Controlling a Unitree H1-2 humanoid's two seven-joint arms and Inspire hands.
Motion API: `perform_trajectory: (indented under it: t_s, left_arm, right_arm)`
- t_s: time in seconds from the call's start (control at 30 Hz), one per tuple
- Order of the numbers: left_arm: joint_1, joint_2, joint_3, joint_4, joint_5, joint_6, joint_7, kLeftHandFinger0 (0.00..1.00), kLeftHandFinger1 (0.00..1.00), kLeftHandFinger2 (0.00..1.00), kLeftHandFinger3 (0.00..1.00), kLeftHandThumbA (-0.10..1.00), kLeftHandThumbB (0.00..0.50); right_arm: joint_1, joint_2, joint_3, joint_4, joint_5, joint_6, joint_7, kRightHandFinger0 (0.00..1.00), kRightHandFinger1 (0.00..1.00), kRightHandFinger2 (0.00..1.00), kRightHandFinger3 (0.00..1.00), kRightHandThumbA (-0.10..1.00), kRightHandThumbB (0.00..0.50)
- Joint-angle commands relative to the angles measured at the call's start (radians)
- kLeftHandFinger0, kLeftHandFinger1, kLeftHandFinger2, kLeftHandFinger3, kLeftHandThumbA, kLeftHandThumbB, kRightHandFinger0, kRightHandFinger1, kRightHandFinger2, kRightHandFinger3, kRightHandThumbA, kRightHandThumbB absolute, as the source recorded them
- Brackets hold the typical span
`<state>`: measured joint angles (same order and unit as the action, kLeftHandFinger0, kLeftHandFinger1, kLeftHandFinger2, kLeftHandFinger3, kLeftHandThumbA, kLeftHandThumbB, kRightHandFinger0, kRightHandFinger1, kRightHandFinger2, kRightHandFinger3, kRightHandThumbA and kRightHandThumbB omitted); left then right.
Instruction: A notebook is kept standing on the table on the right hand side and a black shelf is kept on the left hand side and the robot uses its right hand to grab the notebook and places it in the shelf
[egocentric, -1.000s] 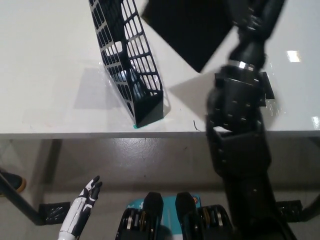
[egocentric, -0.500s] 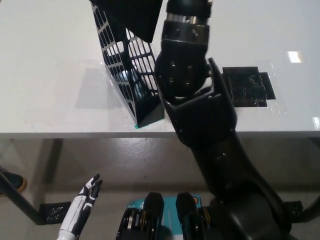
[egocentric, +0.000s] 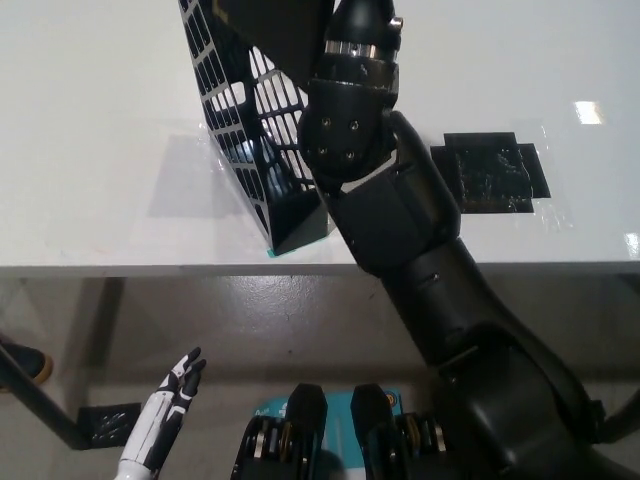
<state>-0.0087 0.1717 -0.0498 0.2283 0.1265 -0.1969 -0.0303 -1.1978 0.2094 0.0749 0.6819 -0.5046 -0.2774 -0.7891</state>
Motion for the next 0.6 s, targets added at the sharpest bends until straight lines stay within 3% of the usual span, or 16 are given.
perform_trajectory:
  t_s: [0.0,0.23,0.57]
  left_arm:
    - [0.006,0.011,-0.005,-0.021,-0.004,-0.029,-0.017,1.00,1.00,1.00,1.00,1.00,0.170]
    - [0.013,0.013,-0.005,-0.030,-0.006,-0.033,-0.026,1.00,1.00,1.00,1.00,1.00,0.141]
    - [0.015,0.014,0.000,-0.048,-0.017,-0.014,-0.043,1.00,1.00,1.00,1.00,1.00,0.143]
  right_arm:
    - [-0.085,0.000,0.002,0.021,-0.010,-0.099,-0.077,0.00,0.00,0.52,0.68,-0.10,0.046]
    - [-0.100,0.010,0.007,0.098,-0.002,-0.114,-0.111,0.00,0.00,0.51,0.67,-0.10,0.050]
    - [-0.134,0.014,0.014,0.231,0.006,-0.160,-0.163,0.00,0.00,0.53,0.65,-0.10,0.067]
